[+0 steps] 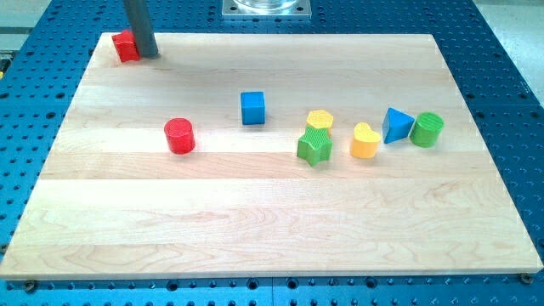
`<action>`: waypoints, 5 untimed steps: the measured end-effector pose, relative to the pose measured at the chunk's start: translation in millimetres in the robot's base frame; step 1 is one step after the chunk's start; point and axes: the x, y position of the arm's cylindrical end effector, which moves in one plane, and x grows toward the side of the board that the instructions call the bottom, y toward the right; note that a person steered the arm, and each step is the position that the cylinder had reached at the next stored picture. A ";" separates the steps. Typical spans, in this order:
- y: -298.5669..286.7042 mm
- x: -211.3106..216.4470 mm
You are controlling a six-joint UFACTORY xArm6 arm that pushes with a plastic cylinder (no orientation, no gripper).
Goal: Push the blue cube to the bottom right of the red star
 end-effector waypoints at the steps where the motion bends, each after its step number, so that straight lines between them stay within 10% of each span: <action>1: 65.2 18.6; 3: 225.9 95.0; 5: 190.9 144.1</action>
